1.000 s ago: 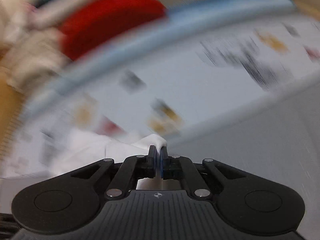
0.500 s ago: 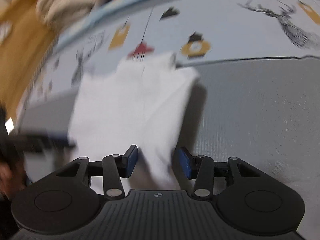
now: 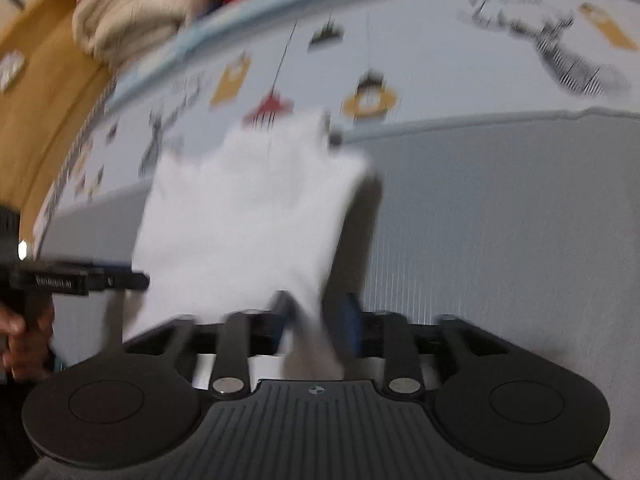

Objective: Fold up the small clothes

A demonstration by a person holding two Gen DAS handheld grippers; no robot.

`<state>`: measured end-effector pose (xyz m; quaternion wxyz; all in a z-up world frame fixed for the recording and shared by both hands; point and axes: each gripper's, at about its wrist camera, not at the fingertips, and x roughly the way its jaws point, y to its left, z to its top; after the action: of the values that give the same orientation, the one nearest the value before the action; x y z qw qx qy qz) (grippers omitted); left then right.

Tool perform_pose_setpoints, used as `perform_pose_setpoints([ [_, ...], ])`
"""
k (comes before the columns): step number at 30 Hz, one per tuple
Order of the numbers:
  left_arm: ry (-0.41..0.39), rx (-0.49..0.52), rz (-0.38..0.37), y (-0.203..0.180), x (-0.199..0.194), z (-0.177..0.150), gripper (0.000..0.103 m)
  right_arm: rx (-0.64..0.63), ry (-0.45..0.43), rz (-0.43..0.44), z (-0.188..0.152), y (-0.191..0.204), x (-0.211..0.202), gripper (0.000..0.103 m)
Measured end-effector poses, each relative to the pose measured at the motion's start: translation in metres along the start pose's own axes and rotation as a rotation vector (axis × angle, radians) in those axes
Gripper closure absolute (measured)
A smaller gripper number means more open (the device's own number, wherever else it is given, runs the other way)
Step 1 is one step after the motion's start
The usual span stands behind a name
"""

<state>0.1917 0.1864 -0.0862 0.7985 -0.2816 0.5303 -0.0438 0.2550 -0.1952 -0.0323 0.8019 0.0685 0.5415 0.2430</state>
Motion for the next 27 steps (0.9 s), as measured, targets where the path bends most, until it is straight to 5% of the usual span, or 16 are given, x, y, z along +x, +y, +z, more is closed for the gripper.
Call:
perform_pose_setpoints([
  [9,0.03,-0.195,-0.023,0.01,0.034,0.015,0.037,0.263,0.072,-0.056,0.02,-0.018,0.063,0.05],
  [14,0.004,-0.116,0.016,-0.005,0.043,0.026,0.062,0.213,0.08,-0.077,0.021,-0.011,0.076,0.05],
  [17,-0.056,-0.038,0.015,-0.016,0.035,0.034,0.071,0.215,0.03,-0.046,0.025,-0.01,0.07,0.094],
  [21,-0.266,0.068,0.009,-0.038,0.005,0.046,0.073,0.207,-0.138,-0.027,0.035,-0.002,0.051,0.097],
  [24,-0.464,0.1,0.027,-0.049,-0.016,0.053,0.058,0.139,-0.307,-0.006,0.042,0.013,0.031,0.097],
  [25,-0.473,0.086,0.056,-0.049,-0.016,0.056,0.035,0.124,-0.357,-0.017,0.044,0.017,0.027,0.096],
  [27,-0.399,0.061,0.063,-0.043,-0.006,0.06,0.028,0.125,-0.391,-0.102,0.049,0.014,0.028,0.085],
])
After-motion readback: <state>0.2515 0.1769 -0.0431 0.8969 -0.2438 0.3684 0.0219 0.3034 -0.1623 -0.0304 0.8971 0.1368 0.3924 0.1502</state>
